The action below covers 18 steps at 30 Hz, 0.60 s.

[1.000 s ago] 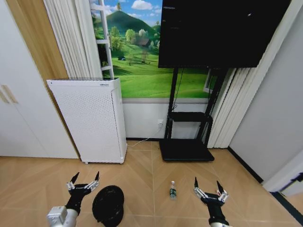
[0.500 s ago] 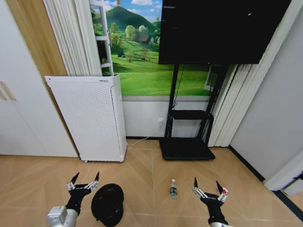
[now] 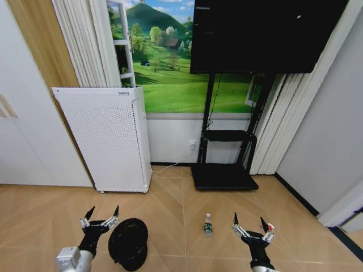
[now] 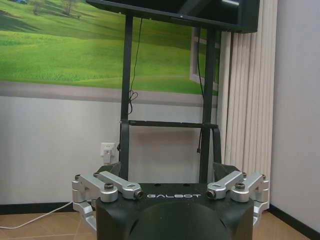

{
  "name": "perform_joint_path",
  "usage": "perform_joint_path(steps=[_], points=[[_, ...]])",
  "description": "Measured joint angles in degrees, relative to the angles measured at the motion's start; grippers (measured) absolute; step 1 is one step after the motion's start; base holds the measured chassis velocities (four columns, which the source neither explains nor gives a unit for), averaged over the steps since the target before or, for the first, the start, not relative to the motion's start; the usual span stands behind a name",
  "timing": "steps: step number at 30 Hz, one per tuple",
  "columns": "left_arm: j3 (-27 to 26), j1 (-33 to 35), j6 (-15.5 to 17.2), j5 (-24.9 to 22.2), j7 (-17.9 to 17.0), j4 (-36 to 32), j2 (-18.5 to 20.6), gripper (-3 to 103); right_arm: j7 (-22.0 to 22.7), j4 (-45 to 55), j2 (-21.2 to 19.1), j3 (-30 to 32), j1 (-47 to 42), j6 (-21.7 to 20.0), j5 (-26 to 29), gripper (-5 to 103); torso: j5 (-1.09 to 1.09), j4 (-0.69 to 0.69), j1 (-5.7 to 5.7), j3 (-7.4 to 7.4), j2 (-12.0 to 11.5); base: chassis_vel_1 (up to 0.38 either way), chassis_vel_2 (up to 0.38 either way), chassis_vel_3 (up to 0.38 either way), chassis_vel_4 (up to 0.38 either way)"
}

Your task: Pick up the trash bin and place the garbage on the floor into it.

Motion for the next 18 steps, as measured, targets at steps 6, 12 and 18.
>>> perform_joint_path(steps=[6,12,18], points=[[0.00,-0.02,0.02,-0.05,-0.02,-0.03,-0.01,100,-0.03,0.02,0.00,0.05,0.00,0.05,-0.01,100,0.00,0.00,-0.45,-0.83,-1.27,0.000,0.000,0.000,0.000],[0.04,-0.02,0.04,-0.04,-0.03,0.02,-0.08,100,0.02,-0.12,-0.06,0.17,0.05,0.09,-0.01,100,0.00,0.00,-1.01,-1.93,-2.93,0.000,0.000,0.000,0.000],[0.01,-0.16,0.12,-0.13,-0.08,0.12,0.08,100,0.04,-0.31,-0.02,0.16,0.17,0.09,-0.05,100,0.00,0.00,-1.40,-2.83,-4.22,0.000,0.000,0.000,0.000]])
